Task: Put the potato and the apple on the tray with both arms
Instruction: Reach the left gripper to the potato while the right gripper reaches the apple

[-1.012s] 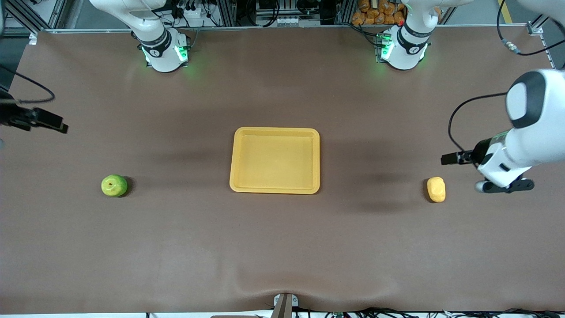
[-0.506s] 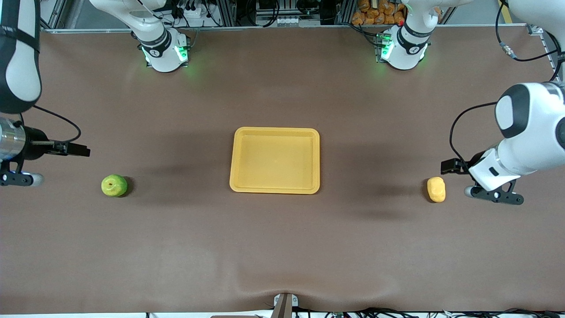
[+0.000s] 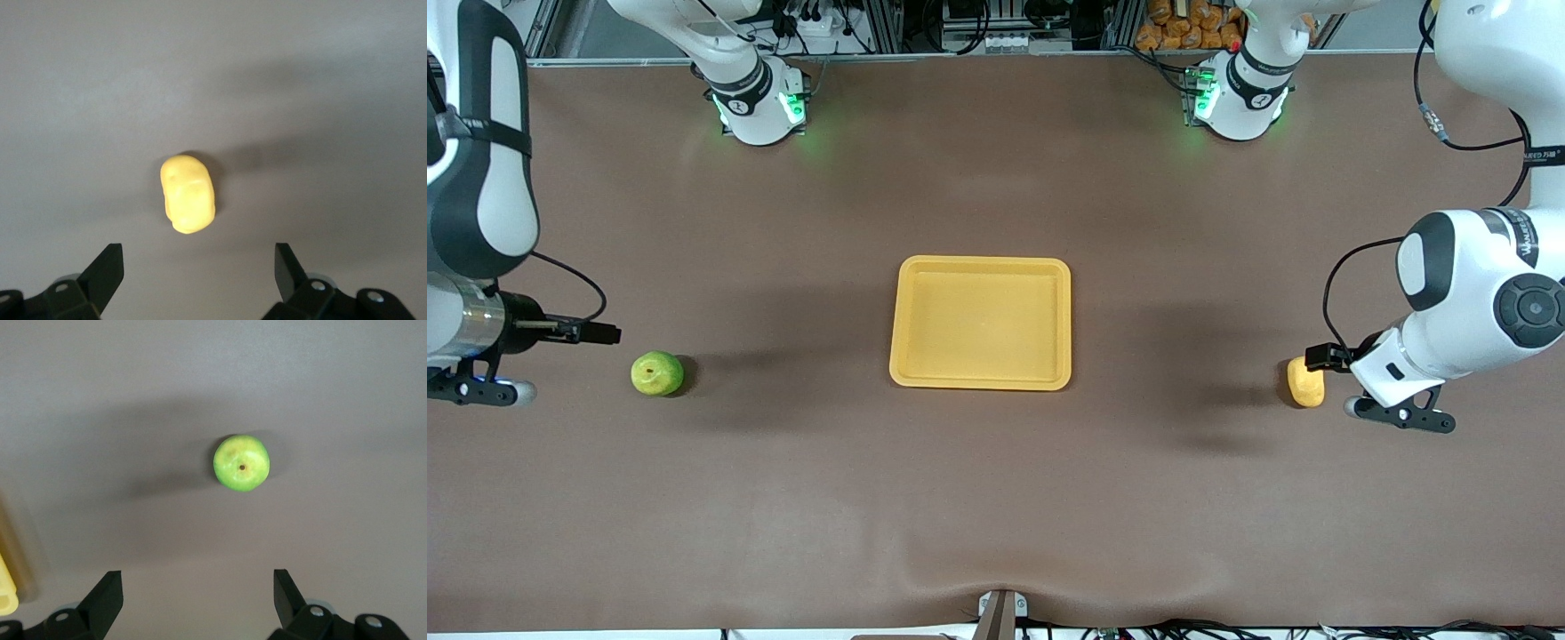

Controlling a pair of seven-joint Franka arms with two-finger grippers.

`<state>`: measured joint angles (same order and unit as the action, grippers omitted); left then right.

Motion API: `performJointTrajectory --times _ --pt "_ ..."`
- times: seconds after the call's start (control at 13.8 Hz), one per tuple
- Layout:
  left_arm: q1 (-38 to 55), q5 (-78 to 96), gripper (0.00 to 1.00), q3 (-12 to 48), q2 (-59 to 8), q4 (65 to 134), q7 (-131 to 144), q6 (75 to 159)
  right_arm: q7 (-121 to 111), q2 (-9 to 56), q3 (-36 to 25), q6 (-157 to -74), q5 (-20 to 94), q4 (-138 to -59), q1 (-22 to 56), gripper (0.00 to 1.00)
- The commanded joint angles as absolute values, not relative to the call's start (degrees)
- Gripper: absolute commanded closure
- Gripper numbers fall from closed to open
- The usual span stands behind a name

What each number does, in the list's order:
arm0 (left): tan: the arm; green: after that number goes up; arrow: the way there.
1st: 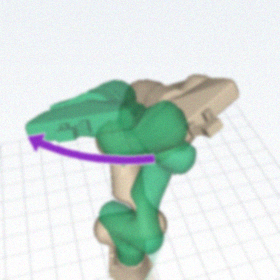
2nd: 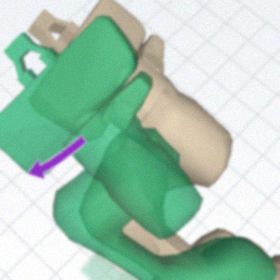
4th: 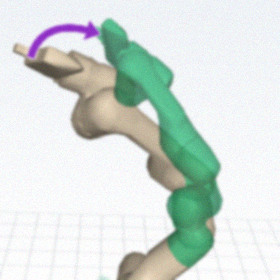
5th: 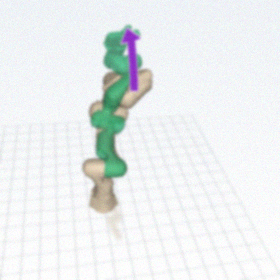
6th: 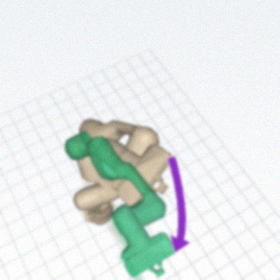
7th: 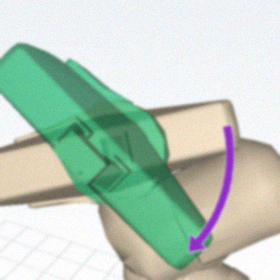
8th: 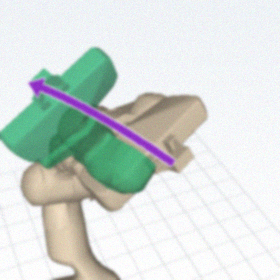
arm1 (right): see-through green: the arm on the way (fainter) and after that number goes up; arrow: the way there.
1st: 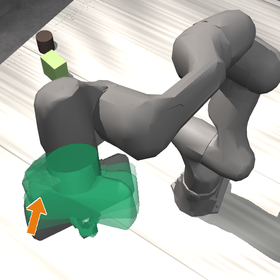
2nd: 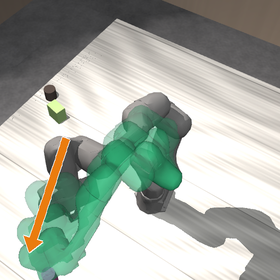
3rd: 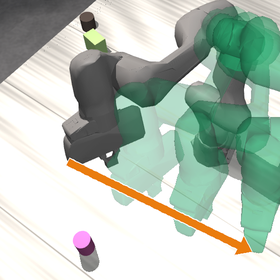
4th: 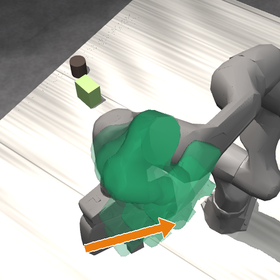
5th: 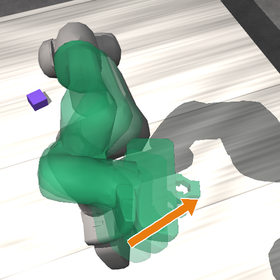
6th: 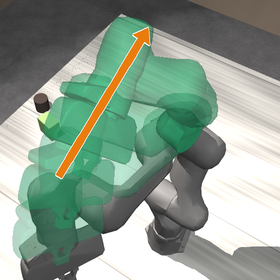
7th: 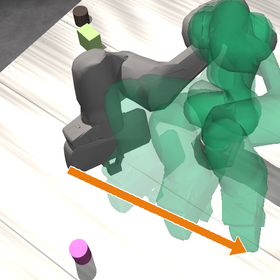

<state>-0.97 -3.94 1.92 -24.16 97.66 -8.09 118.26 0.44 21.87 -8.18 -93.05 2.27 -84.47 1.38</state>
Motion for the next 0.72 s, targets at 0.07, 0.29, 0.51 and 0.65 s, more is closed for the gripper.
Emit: performJointTrajectory --times 0.07,0.29,0.51,0.65 --pt "-1.76 -4.48 0.00 2.11 -27.94 97.74 -5.45 123.13 -0.44 23.81 -7.82 -96.50 2.90 -86.66 0.09 0.00" --pt "-1.23 -5.01 0.00 2.11 -31.45 97.91 -2.04 127.87 -2.36 26.01 -7.73 -98.52 2.90 -86.84 -0.17 0.00" --pt "-1.32 -5.27 0.00 2.02 -32.52 100.18 -1.67 130.77 -7.10 28.91 -7.73 -100.36 3.16 -86.75 -2.02 0.00" --pt "-1.93 -5.19 0.00 1.85 -32.69 102.82 0.33 134.98 -7.47 30.05 -7.73 -102.64 3.25 -87.53 -2.55 0.00"
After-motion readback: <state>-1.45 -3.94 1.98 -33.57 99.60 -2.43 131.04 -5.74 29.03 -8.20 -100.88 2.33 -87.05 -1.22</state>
